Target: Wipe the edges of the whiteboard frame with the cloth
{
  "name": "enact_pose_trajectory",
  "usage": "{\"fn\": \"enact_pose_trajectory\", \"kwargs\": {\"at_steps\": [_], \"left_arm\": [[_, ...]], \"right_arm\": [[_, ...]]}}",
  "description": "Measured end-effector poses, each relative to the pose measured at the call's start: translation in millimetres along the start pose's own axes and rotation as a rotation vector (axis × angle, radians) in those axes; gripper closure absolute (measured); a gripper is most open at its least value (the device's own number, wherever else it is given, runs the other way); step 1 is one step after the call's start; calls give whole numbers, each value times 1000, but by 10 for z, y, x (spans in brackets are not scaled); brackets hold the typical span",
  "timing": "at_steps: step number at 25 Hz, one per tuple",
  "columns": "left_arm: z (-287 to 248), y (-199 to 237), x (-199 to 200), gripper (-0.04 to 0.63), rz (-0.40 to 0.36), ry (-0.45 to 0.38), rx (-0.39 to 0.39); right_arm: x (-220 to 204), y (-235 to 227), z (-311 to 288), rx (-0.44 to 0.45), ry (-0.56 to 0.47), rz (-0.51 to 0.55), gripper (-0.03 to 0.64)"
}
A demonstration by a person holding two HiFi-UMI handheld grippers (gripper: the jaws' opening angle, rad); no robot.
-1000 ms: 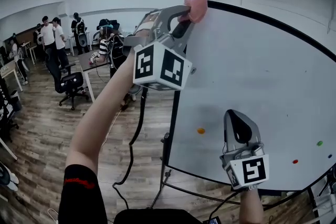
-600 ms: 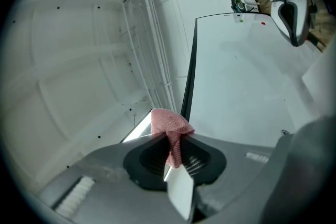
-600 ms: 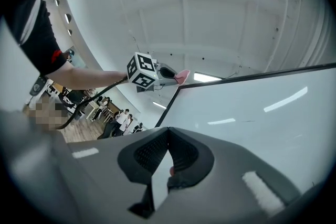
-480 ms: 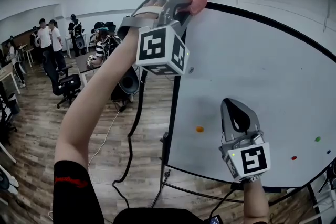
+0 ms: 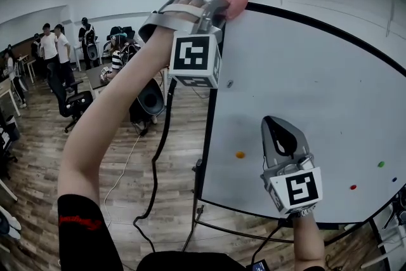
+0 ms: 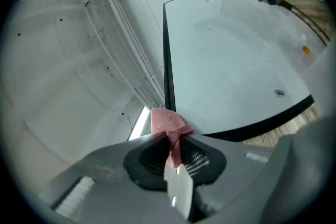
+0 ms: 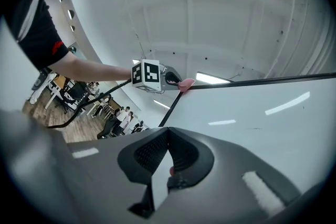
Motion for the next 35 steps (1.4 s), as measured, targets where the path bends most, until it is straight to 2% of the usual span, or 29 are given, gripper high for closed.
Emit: {"fn": "enact_pose_trajectory", "kwargs": {"at_steps": [10,17,22,35], "left_arm": [[-69,-5,-7,549,-84,67,-22],[-100,-1,3,549,-113,89,-22],[-103,-12,31,549,-117,105,-12],[-137,4,246,549,-136,129,-30]], "right_arm": [[92,-90,-165,-47,-25,-9,615],[457,-299,-356,-63,-78,31,615],[666,-467,-458,-69,-117,8,615],[628,-708,-318,-60,-122,-4,615]]}}
Point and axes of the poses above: the fingertips, and each gripper's own axes: z backward along the fingers, y to its left, x out of its top, the point moved 8 cm from there along z, backward along the fingers, and after that the axes turned 4 degrees about -y, right-handed, at the moved point
